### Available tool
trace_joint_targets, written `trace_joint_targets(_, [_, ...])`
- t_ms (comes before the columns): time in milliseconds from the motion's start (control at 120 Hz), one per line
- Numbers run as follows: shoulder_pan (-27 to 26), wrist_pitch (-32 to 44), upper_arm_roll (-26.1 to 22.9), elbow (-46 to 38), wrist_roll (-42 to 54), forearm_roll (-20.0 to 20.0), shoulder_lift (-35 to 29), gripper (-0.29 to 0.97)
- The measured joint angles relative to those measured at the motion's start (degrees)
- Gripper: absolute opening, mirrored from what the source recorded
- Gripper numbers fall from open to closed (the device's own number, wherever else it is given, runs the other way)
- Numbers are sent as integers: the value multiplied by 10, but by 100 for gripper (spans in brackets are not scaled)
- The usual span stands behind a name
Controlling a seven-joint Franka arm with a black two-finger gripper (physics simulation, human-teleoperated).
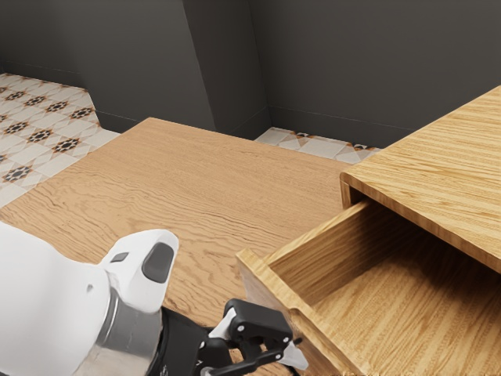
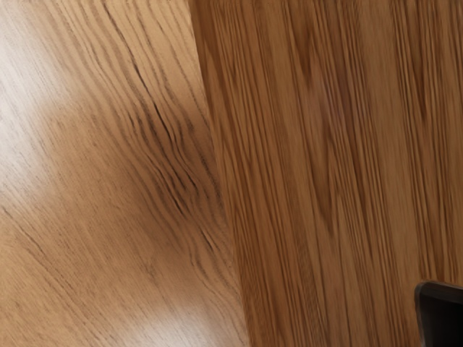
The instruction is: Pull the drawer handle with one arm to open the drawer
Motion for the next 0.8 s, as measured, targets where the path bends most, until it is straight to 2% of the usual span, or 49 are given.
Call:
trace_joint_targets(200, [-16, 2, 11, -9, 1, 17, -8, 66])
trace_joint_targets(800, [-62, -10, 13, -13, -17, 23, -38, 68])
